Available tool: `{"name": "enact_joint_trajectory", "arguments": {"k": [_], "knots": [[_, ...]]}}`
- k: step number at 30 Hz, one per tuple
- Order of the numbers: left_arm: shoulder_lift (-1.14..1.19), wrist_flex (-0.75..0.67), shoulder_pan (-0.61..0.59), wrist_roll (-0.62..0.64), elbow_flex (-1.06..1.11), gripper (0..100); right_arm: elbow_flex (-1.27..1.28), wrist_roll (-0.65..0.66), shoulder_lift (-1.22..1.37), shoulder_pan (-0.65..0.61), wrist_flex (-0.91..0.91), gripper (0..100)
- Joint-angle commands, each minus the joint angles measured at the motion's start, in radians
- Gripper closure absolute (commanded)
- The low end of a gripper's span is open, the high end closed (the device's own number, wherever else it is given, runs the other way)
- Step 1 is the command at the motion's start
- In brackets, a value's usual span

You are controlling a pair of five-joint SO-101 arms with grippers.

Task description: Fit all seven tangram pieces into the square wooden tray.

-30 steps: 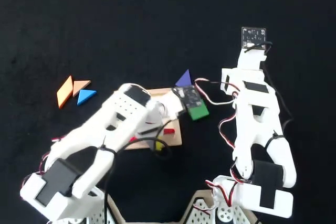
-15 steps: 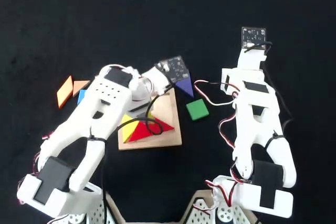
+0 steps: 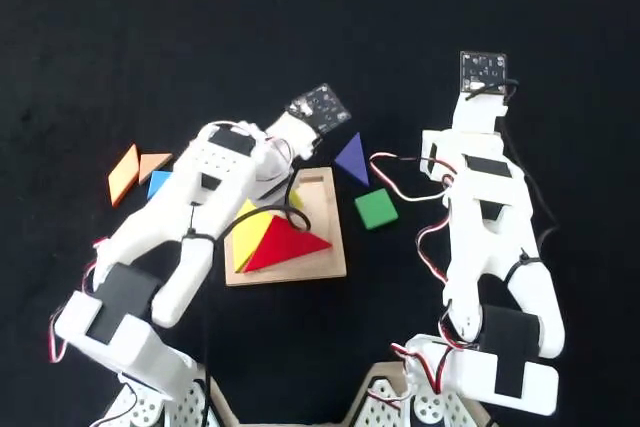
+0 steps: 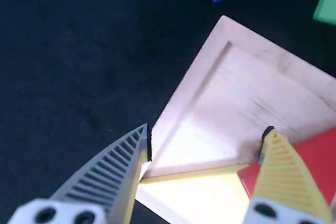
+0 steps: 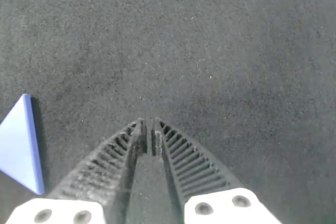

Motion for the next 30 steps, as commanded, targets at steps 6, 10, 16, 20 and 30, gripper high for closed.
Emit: {"name": "enact_joint_trajectory", "arguments": {"k": [6, 10, 16, 20, 30], "knots": [[-0.092, -0.028, 0.073, 0.008, 0.148, 67, -0.007, -0.006, -0.039, -0.002, -0.017, 96.6], [-0.138, -0.018, 0.091, 0.014, 0.162, 67, -0.007, -0.006, -0.039, -0.002, -0.017, 96.6], [-0.265, -0.017, 0.058, 0.095, 0.157, 67, -0.007, -0.006, -0.039, -0.002, -0.017, 96.6], [-0.364, 0.04, -0.03, 0.089, 0.159, 67, -0.005, -0.006, -0.039, -0.002, -0.017, 96.6], [-0.465, 0.207, -0.337, -0.181, 0.283, 67, -0.007, -0.006, -0.039, -0.002, -0.015, 96.6]]}}
